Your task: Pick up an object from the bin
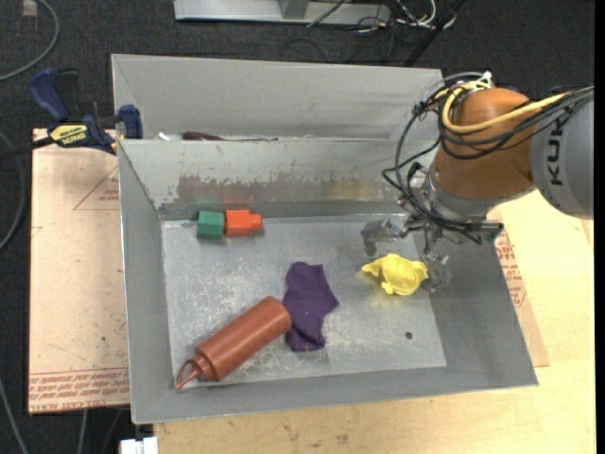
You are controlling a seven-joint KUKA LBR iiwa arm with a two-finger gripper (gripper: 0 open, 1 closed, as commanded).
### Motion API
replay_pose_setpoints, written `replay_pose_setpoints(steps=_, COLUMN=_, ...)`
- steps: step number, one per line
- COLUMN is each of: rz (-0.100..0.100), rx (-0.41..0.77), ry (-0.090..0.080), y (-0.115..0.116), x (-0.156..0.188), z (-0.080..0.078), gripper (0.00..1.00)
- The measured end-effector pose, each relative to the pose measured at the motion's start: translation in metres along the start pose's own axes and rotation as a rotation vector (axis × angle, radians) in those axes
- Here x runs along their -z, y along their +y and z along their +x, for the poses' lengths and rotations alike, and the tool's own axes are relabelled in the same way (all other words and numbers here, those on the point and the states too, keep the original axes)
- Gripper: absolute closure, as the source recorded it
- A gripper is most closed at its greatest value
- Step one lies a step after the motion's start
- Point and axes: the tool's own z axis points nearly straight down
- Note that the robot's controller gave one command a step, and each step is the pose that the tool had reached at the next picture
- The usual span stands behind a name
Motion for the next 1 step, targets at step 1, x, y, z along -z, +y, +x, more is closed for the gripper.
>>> replay_pose_setpoints(steps=1, rz=-0.014, rx=0.005, ry=0.007, y=0.0150, x=0.0228, z=0.0040, gripper=0.00)
